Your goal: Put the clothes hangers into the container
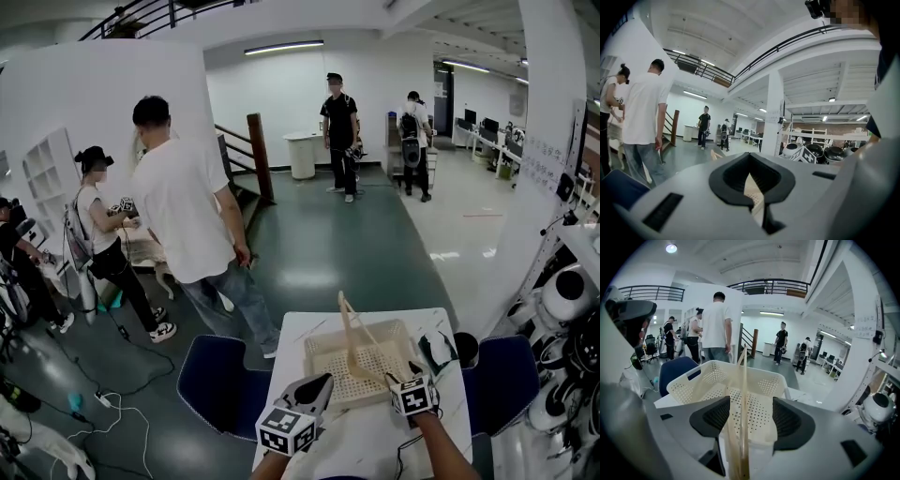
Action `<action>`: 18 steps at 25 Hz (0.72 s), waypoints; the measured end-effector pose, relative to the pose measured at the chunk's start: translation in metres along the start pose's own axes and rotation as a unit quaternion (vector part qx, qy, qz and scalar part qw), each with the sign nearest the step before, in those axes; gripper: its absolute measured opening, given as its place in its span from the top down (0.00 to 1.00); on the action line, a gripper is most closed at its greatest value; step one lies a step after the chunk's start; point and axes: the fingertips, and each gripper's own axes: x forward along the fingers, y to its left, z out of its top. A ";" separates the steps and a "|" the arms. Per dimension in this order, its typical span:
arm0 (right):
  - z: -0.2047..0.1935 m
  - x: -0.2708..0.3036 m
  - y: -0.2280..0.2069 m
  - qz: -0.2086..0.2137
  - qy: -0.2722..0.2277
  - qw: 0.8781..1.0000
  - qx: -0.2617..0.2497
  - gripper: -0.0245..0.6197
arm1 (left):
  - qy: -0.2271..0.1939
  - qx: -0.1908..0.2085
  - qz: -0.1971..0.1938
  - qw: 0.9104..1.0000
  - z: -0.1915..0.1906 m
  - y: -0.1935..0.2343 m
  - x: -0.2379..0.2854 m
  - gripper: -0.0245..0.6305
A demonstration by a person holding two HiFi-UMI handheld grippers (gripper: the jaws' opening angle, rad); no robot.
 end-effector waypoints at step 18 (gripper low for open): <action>0.014 -0.043 0.038 0.002 -0.034 0.999 0.030 0.55 | -0.003 0.001 -0.006 1.000 0.005 -0.009 -0.048 0.96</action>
